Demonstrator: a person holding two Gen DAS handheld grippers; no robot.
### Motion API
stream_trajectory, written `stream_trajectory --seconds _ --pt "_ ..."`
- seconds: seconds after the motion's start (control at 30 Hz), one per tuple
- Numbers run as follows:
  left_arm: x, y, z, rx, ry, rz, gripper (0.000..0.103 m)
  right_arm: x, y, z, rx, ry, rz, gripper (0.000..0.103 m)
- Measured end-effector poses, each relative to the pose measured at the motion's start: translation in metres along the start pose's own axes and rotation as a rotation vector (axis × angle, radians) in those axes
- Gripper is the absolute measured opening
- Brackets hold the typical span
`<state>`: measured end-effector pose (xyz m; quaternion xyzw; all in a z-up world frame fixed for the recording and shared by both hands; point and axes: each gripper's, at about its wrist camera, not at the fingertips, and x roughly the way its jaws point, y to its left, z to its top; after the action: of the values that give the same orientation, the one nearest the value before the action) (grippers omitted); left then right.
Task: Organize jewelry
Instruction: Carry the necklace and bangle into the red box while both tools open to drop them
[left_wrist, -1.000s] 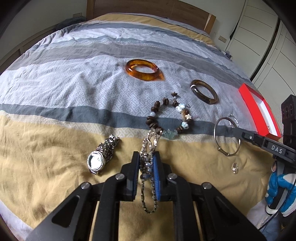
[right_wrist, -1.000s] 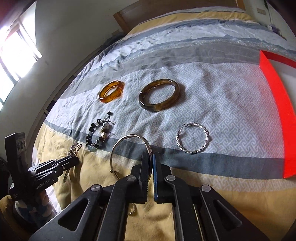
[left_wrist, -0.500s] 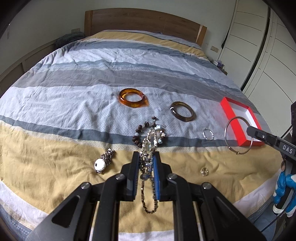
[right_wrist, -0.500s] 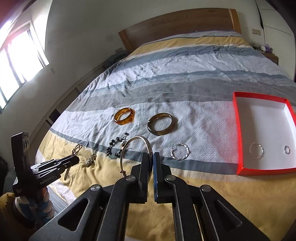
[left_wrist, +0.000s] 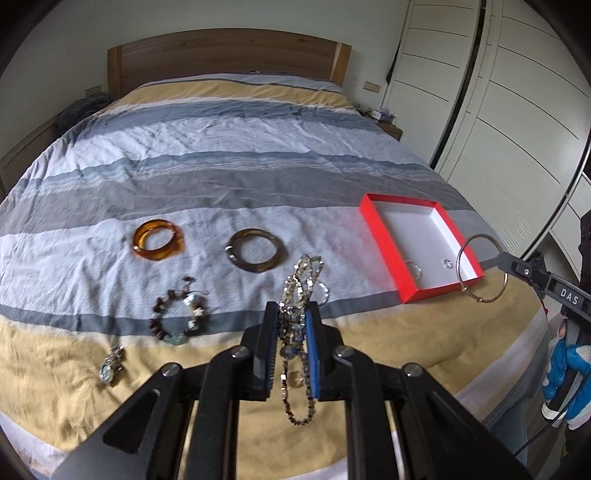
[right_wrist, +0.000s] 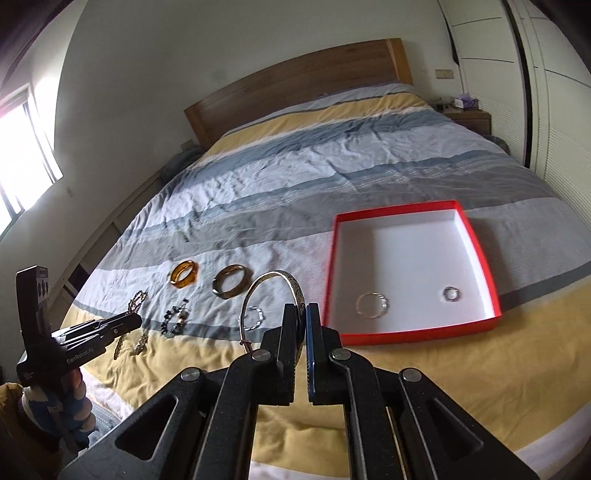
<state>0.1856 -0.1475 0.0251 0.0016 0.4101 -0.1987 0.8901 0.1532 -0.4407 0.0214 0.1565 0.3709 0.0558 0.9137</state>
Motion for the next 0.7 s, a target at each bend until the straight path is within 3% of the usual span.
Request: stream_trajectory --seconds 0.2,0.43,0.7 --pt "0.055 -0.064 0.039 0.059 0.022 -0.077 0.013 0.012 -0.069 0.02 0.061 -0.021 -0.068 0.005" --pt "0.135 -0.13 0.077 0.102 0.052 -0.154 0.013 0.06 -0.128 0.045 0.075 -0.005 -0.121 0.005" --pt "0.224 -0.154 0.093 0.111 0.124 -0.137 0.013 0.118 -0.163 0.055 0.042 0.054 -0.159 0.005"
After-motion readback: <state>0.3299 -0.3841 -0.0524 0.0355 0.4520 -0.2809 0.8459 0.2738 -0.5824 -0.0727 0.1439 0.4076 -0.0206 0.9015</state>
